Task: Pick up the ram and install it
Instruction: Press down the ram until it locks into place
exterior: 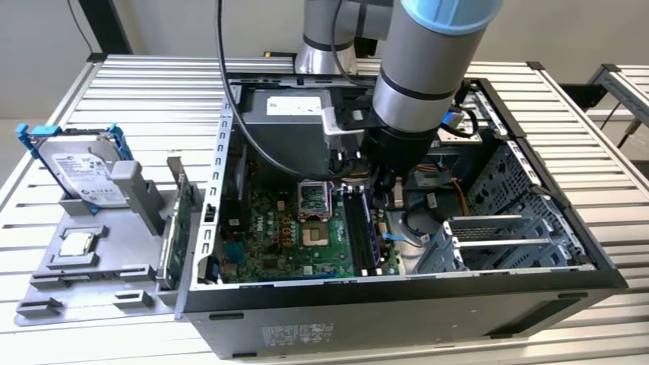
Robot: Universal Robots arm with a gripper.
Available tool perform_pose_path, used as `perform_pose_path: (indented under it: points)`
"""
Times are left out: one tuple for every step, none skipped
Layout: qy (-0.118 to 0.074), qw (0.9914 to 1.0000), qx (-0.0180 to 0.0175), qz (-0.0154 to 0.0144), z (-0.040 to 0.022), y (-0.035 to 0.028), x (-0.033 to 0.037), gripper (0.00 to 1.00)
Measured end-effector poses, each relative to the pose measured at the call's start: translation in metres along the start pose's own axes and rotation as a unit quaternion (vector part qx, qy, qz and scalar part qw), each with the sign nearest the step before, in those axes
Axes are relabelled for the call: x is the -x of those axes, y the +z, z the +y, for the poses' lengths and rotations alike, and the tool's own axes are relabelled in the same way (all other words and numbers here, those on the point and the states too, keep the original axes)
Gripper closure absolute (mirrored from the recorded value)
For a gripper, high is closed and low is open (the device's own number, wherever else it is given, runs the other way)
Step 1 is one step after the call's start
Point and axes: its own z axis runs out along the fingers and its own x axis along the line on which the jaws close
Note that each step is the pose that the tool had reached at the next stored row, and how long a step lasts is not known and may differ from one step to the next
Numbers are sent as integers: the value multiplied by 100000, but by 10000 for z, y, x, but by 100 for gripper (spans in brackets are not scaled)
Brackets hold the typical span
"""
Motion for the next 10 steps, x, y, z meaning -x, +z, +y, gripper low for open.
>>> perform_pose_path:
  points:
    - [24,100000,1,4,0,18,-1,100]
    - [40,100000,-1,1,1,36,-2,100]
    - [52,100000,0,7,1,54,-4,100]
    - [61,100000,-4,-4,1,72,-5,100]
    - [64,100000,-1,1,1,91,-7,100]
    - [67,100000,-1,1,1,108,-8,100]
    - [73,100000,-1,5,1,126,-10,100]
    - [78,100000,-2,3,2,144,-11,100]
    - [79,100000,7,21,2,161,-13,100]
    - [78,100000,16,59,2,176,-15,100]
